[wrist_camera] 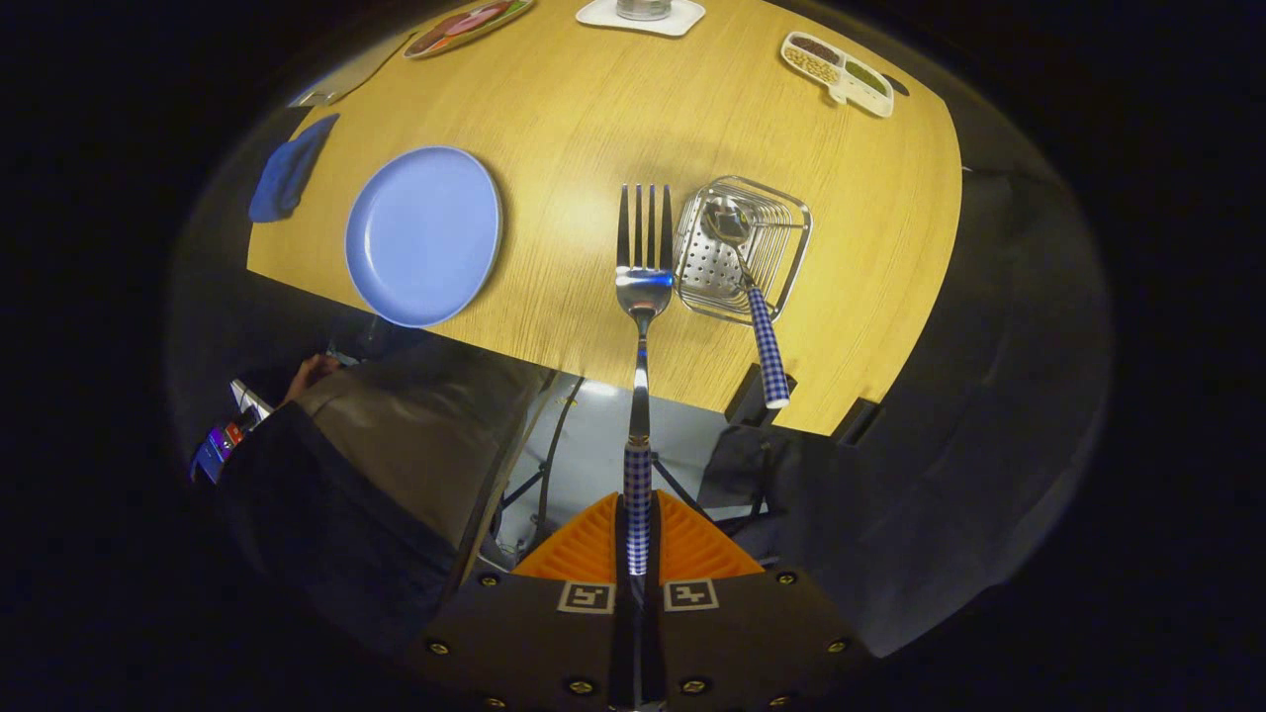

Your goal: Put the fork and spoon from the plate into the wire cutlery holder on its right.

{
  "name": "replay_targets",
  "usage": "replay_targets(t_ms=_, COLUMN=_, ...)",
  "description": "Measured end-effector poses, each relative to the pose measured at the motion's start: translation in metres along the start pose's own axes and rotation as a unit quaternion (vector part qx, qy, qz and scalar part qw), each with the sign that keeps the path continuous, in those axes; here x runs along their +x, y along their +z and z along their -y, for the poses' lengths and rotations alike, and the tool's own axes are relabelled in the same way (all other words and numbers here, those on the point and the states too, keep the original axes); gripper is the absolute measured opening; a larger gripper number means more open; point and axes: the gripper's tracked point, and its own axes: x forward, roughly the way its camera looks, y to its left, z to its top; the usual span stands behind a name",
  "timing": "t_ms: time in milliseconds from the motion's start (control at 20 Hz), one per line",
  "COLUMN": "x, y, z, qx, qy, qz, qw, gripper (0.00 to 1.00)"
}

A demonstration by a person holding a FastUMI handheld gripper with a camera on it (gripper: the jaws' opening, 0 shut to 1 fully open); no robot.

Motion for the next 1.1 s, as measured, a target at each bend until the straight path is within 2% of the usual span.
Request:
replay_targets(t_ms=550, x=0.006, y=0.031, z=0.029, qx=0.009, qy=-0.018, qz=-0.1, qw=0.995, gripper=0.04)
replay_targets(t_ms=850, x=-0.002, y=0.046, z=0.033, qx=0.01, qy=-0.008, qz=-0.127, qw=0.992, gripper=0.04)
replay_targets(t_ms=1100, x=0.005, y=0.039, z=0.039, qx=0.026, qy=0.008, qz=-0.141, qw=0.99, gripper=0.03)
